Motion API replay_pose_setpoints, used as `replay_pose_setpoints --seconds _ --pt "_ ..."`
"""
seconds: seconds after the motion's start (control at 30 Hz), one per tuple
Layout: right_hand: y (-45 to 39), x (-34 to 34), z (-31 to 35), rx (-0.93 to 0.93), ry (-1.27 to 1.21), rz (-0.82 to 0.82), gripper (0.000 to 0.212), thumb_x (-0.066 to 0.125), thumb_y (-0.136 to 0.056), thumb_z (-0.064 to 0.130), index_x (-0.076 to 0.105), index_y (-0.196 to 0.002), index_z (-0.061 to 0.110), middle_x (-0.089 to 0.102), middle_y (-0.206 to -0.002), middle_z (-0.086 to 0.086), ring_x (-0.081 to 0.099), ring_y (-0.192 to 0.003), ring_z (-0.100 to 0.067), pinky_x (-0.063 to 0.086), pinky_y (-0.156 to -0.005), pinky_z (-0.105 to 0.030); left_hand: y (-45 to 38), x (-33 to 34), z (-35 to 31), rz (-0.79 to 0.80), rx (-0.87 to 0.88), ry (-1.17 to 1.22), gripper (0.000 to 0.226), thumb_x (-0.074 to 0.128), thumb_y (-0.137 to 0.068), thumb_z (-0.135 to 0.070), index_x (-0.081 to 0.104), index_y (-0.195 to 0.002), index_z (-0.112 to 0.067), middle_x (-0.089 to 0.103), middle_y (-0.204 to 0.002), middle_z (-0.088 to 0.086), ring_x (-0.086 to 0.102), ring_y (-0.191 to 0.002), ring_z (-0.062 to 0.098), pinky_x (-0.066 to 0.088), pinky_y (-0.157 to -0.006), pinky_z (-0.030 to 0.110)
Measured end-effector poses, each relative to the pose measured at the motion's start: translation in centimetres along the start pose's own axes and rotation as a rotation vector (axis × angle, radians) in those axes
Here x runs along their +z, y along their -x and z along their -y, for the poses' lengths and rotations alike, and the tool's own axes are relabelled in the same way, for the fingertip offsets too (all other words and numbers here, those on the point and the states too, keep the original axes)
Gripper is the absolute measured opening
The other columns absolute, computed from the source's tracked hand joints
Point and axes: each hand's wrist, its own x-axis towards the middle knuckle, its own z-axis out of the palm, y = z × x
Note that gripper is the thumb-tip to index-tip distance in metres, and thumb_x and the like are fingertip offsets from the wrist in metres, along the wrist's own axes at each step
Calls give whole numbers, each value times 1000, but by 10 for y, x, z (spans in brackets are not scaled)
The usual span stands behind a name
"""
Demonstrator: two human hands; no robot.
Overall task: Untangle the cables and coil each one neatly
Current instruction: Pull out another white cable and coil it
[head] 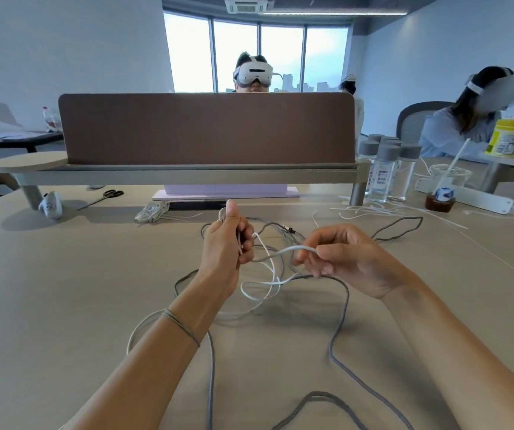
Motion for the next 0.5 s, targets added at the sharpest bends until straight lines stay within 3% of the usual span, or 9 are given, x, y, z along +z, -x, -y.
replay_pose_setpoints --seconds 0.1,0.2,0.27,0.33,0.43,0.5 --pt "-2 4 -3 11 -46 -60 43 80 -81 31 73 -107 -3 47 -56 -4 42 -54 -18 35 -72 -46 4 4 3 95 32 -202 47 35 -107 -42 44 -71 -13 71 -71 8 48 -52 13 30 -39 22" --pt "-4 14 -4 1 54 -216 28 68 -92 25 76 -101 0 48 -55 -5 41 -52 -17 36 -63 -33 13 11 10 291 1 -419 51 30 -109 -42 52 -79 -7 72 -74 18 49 -53 19 31 -42 25" --pt "-7 16 -5 -8 130 -354 27 61 -97 23 77 -92 2 50 -54 -8 43 -51 -19 42 -58 -27 17 14 14 378 -17 -520 53 30 -109 -41 60 -82 -6 68 -68 16 51 -56 19 36 -46 26" --pt "-9 14 -9 1 186 -476 29 58 -101 19 77 -86 3 53 -54 -10 47 -51 -21 46 -57 -30 17 15 16 393 28 -603 58 31 -109 -41 64 -74 -9 63 -61 9 52 -59 18 42 -55 30" --pt "-11 13 -14 3 270 -559 27 60 -101 17 75 -85 2 59 -58 -12 56 -54 -24 52 -62 -40 17 16 19 387 98 -619 59 31 -109 -40 56 -63 -11 61 -61 10 58 -67 24 47 -68 37" --pt "-11 13 -14 -2 281 -576 28 60 -101 18 75 -86 0 66 -66 -13 63 -61 -25 58 -68 -41 17 18 20 341 14 -440 51 32 -109 -38 48 -69 -10 50 -57 7 55 -56 23 50 -61 32"
